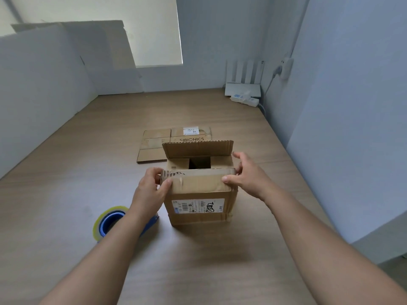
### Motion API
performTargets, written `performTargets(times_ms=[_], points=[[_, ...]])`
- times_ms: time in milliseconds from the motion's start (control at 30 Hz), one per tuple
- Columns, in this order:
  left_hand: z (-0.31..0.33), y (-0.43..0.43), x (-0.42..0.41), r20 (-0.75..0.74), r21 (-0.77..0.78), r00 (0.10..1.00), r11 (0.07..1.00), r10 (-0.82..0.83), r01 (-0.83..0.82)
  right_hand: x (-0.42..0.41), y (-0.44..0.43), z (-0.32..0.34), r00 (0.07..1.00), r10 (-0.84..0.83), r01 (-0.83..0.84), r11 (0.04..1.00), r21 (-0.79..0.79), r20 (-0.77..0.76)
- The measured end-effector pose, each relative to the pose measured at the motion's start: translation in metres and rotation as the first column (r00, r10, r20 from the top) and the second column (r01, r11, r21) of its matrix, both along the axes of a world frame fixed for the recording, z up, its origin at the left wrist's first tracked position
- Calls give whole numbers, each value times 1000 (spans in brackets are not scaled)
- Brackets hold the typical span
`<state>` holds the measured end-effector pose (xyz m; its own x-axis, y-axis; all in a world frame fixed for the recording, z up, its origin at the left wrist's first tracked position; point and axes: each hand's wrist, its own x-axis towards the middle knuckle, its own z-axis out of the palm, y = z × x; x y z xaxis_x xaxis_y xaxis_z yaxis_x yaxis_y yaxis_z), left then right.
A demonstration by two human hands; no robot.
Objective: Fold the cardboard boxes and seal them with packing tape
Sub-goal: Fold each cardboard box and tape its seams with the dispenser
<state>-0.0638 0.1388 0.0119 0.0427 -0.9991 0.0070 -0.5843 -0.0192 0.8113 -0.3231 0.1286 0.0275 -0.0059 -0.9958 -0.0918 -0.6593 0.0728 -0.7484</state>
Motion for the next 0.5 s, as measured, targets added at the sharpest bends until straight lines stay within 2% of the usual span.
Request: performTargets(times_ms=[100, 200, 300, 400, 500], points=[[-4, -5, -2, 26, 0, 999, 1000, 25, -25, 4, -8, -2, 999, -33, 31, 998, -54, -40], [-7, -13, 2, -40, 55, 999, 998, 29, -26, 4, -19, -2, 986, 49, -69, 990, -123, -161], [-8, -19, 9, -101, 111, 995, 994, -13, 25, 7, -28, 4, 986, 76, -100, 982, -159, -151], [-9, -22, 12, -148, 120, 988, 991, -46, 64, 6, -29, 3, 967, 94, -136, 976, -169, -237], [-10, -24, 10, -142, 150, 983, 979, -120, 141, 7, -19, -18, 987, 61, -81, 988, -135, -150]])
